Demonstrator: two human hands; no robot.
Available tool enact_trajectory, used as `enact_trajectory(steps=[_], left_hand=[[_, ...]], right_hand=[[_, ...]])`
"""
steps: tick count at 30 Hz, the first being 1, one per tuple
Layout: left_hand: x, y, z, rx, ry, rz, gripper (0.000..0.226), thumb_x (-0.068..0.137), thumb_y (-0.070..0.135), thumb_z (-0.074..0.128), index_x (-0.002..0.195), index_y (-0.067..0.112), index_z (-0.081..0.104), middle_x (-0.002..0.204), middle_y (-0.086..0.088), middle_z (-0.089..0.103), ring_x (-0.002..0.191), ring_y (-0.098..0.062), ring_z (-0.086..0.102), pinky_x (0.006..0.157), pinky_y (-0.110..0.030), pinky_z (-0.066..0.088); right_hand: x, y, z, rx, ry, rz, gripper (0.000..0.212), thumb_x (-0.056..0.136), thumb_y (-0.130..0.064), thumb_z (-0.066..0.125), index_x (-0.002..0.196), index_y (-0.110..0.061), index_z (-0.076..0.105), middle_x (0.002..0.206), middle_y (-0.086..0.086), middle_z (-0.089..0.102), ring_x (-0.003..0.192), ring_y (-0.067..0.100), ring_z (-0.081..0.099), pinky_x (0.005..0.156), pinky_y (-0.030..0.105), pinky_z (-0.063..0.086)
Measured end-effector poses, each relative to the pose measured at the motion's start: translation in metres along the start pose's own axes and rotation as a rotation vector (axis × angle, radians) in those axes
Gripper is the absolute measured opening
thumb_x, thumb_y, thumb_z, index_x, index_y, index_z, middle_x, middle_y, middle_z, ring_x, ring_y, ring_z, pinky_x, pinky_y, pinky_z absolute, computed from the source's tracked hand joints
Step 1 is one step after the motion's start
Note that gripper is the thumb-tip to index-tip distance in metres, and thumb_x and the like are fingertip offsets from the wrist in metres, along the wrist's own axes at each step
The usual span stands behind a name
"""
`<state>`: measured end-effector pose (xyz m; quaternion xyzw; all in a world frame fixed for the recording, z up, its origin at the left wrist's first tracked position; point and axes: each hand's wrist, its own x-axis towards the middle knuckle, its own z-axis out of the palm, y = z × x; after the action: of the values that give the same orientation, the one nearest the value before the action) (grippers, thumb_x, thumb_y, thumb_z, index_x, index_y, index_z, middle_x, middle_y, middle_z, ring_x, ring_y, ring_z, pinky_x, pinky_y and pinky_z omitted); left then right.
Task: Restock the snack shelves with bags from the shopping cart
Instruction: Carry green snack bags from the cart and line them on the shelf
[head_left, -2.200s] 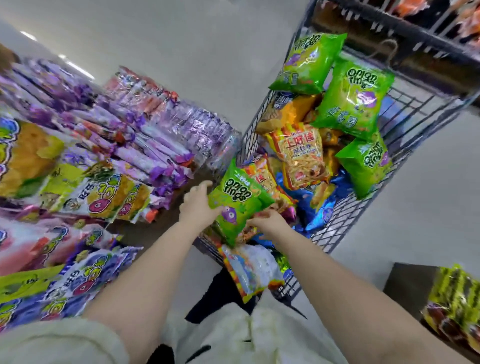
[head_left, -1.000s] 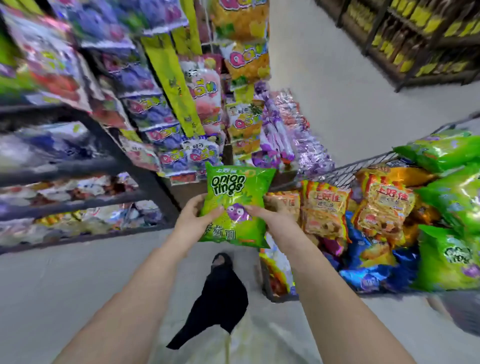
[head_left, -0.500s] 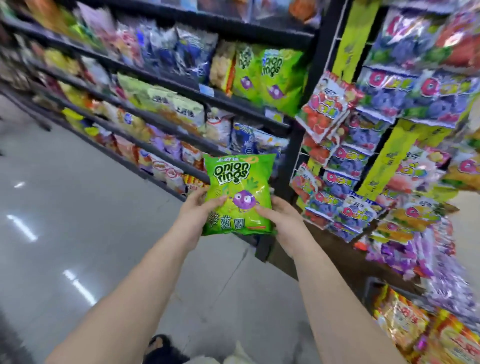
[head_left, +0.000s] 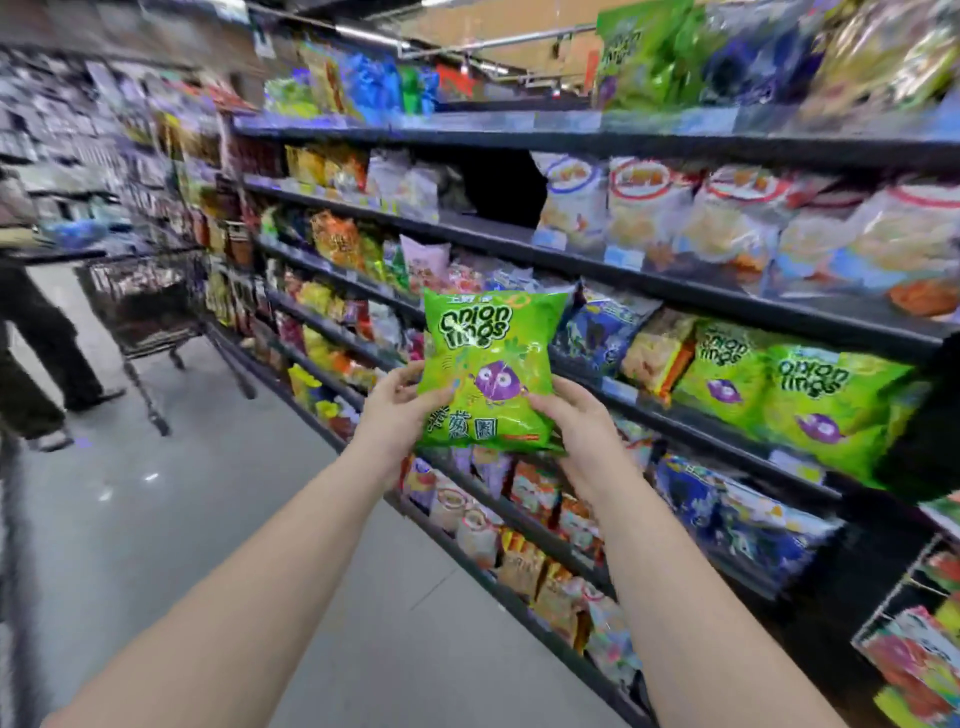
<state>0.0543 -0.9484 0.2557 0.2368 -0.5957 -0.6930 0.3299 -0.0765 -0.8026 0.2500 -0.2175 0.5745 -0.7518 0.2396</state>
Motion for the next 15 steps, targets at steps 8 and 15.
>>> enact_trajectory(steps=[8,15], left_hand=[[0.127,0.079,-0.014,0.052,-0.099,0.186,0.045,0.085,0.021,0.075,0.124,0.022,0.052,0.109,0.001,0.064,0.094,-0.008,0.063,0.086,-0.029,0.047],[0.248,0.142,0.04,0.059,-0.174,0.339,0.04,0.084,0.022,0.076,0.117,0.023,0.054,0.108,-0.004,0.065,0.096,-0.017,0.066,0.086,-0.034,0.053]], right_hand=[[0.106,-0.064,0.061,-0.119,0.066,-0.204,0.042,0.085,-0.012,0.07,0.125,-0.007,0.059,0.114,0.008,0.07,0.096,0.017,0.069,0.083,0.032,0.055],[0.205,-0.148,0.063,-0.19,0.152,-0.395,0.027,0.089,-0.01,0.068,0.111,-0.015,0.054,0.093,-0.006,0.063,0.058,-0.009,0.063,0.048,0.008,0.044]])
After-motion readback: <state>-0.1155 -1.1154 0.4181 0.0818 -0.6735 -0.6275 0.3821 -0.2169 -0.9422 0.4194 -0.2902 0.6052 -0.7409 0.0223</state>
